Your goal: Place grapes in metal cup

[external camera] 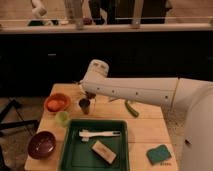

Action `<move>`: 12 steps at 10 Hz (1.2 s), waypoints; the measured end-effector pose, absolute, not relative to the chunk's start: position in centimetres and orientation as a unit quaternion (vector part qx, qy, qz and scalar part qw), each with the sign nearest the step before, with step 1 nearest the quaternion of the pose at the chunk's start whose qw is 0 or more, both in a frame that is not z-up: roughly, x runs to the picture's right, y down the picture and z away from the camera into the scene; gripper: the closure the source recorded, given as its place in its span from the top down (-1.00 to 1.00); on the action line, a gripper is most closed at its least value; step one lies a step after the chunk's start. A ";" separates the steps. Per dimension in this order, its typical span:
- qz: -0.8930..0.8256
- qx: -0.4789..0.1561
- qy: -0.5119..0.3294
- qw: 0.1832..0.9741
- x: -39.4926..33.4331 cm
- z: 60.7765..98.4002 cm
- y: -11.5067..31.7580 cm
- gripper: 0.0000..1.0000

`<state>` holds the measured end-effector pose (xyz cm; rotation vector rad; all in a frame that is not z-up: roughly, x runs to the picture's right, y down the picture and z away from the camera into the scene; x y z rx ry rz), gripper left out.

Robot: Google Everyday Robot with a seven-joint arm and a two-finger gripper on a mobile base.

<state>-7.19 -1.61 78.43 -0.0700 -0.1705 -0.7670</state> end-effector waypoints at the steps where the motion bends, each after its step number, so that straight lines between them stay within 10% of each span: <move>1: -0.381 -0.036 -0.089 0.920 -8.0 78.5 -1.6 -1.00; 12: -0.409 -0.071 -0.125 0.901 -10.4 80.8 0.1 -1.00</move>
